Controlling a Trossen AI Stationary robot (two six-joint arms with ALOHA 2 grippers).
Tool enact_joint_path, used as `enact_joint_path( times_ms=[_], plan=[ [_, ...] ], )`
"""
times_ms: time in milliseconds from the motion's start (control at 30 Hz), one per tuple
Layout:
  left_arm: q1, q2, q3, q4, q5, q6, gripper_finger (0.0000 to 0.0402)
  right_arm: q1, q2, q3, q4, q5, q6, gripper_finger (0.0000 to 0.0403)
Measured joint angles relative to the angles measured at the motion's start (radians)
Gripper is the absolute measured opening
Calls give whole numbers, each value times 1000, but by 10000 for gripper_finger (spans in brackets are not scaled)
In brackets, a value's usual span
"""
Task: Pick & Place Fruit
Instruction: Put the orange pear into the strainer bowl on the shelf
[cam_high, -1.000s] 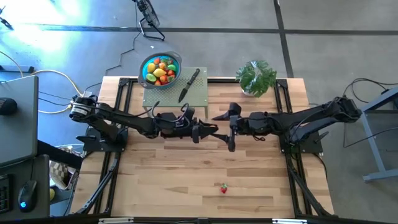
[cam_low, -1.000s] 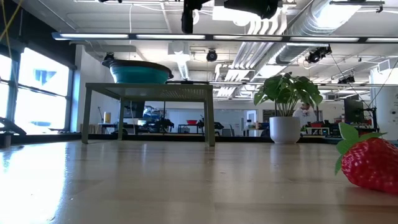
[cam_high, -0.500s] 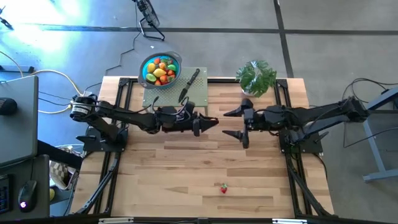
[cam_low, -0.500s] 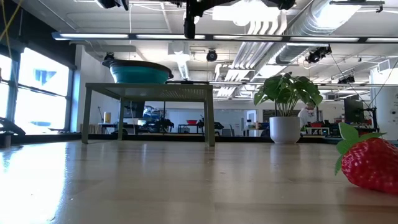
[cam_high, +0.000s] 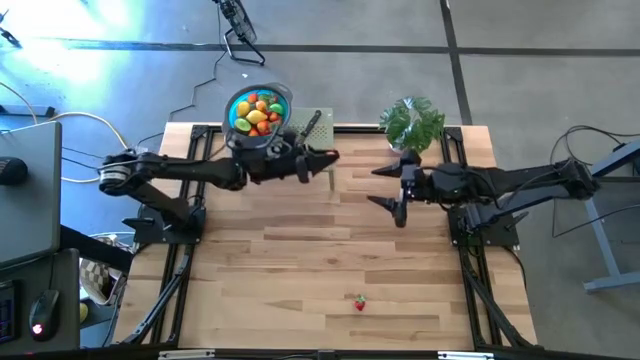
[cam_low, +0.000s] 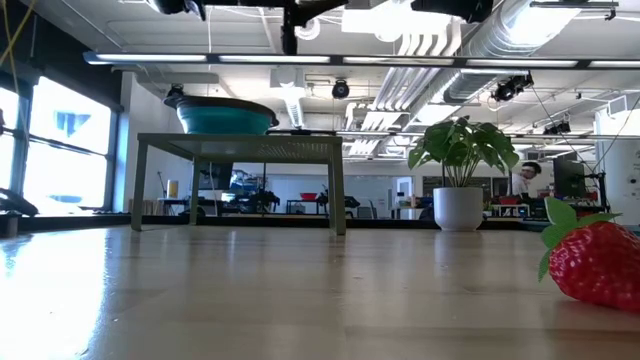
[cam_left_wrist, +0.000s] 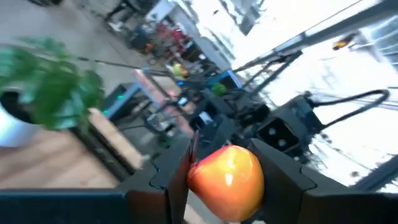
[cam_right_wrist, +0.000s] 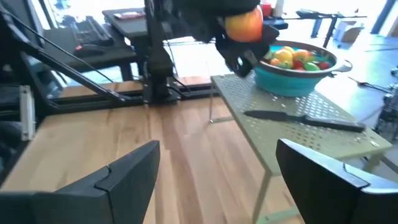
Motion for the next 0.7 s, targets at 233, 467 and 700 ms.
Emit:
enact_joint_path(
  times_ms=[233, 467, 700],
  plan=[
    [85, -119, 0, -244, -13, 62, 147, -69, 8, 0, -11, -10, 0, 313],
    [145, -241, 0, -478, -164, 123, 147, -151, 7, 0, -6, -9, 0, 313],
    [227, -320, 0, -650, -366, 206, 147, -248, 7, 0, 40, -8, 0, 313]
  ],
)
